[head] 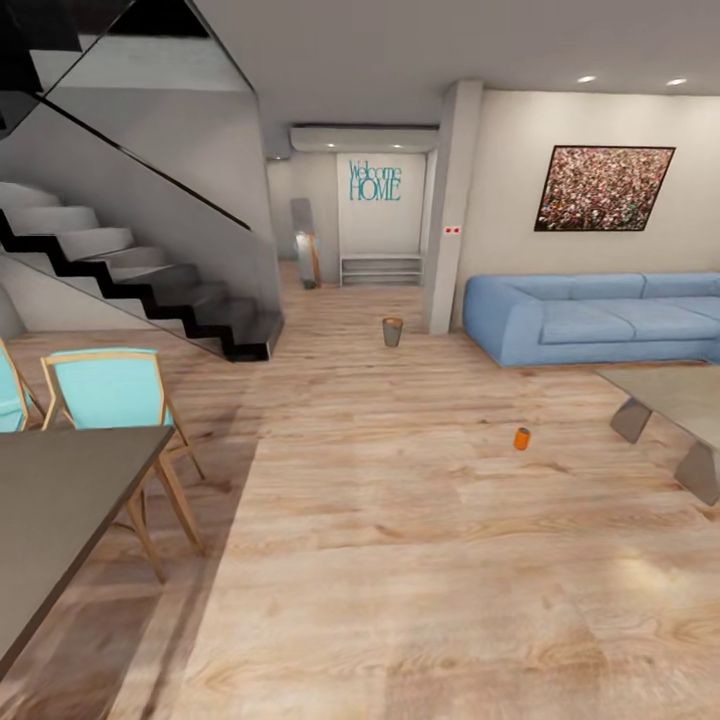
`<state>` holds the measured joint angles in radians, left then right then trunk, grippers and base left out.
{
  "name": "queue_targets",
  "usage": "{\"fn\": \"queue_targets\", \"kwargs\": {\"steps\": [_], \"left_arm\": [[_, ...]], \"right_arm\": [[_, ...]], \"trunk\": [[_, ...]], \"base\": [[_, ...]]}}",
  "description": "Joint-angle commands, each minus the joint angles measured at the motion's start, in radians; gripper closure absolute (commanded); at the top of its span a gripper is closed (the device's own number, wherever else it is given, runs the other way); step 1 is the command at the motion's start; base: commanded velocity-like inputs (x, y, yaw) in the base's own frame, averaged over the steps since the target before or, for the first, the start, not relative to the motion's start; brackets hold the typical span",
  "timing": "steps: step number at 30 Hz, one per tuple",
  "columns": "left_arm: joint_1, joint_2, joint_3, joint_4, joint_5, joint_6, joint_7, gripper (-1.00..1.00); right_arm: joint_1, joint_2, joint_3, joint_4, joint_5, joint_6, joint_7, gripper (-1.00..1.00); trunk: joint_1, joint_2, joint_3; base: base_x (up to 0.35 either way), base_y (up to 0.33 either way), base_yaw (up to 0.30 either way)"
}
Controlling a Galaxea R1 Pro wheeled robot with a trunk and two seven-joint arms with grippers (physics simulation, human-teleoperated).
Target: Put the three can of soda from the living room inside the tash can in the kitchen.
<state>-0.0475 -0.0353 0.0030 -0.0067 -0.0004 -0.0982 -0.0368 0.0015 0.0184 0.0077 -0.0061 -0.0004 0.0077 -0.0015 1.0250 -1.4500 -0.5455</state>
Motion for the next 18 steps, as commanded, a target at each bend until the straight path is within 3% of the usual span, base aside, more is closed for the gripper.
{"fn": "queue_targets", "kwargs": {"steps": [1, 18], "left_arm": [[0.0, 0.0, 0.0, 0.0, 0.0, 0.0, 0.0, -1.0], [0.0, 0.0, 0.0, 0.0, 0.0, 0.0, 0.0, -1.0]], "right_arm": [[0.0, 0.0, 0.0, 0.0, 0.0, 0.0, 0.0, -1.0], [0.0, -0.005, -0.01, -0.009, -0.006, -0.003, -0.001, -1.0]], "trunk": [[0.0, 0.0, 0.0], [0.0, 0.0, 0.0]], "base": [[0.344, 0.0, 0.0], [0.344, 0.0, 0.0]]}}
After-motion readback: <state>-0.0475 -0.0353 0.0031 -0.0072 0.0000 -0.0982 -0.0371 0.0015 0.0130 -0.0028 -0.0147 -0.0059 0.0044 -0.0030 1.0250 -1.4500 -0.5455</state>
